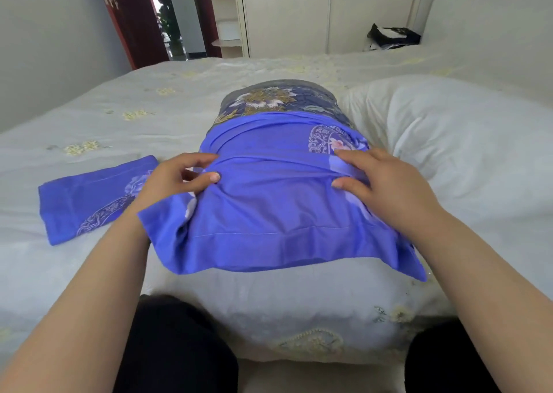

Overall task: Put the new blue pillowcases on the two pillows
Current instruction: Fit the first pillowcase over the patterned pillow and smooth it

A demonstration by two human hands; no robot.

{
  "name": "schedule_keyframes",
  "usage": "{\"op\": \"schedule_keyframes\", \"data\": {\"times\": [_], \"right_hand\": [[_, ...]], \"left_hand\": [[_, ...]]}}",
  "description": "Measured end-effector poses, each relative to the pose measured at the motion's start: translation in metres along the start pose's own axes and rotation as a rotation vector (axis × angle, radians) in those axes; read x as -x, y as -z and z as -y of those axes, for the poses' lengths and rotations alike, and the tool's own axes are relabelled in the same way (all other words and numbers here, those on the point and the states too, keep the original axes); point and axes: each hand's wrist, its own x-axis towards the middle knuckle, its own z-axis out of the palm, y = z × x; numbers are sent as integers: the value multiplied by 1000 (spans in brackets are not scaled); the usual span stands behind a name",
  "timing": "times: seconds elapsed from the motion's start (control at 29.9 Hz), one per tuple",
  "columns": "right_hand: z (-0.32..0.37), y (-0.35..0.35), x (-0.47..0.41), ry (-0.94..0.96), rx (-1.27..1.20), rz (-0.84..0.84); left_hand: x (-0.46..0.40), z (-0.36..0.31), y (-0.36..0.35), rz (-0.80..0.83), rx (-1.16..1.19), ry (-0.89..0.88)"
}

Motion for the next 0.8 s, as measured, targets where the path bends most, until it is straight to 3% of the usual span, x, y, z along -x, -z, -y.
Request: {"op": "schedule_keyframes", "data": {"times": [0.13,0.33,0.43,0.53,0.67,0.73,0.8], "right_hand": [[10,-4,-5,8,-2,-118],[-6,-7,-30,-246,-797,222],[-11,2,-31,-220,-849,441],[-15,4,-36,-127,-737,545],[-8,-4,-43,-81,-460,610],[-11,-7,-44,-225,-698,690],[-17,-8,-45,-407,-995,722]], "left_hand": [[-10,-13,-14,-24,-144,-5],[-25,-33,-9,205,-359,9],[-26,-37,-3,273,-425,-31],[-31,-36,-8,177,-488,-48],[-46,-32,-21,176,35,234],[-46,-24,-26,256,269,406],[-45,-14,-28,345,319,497]]}}
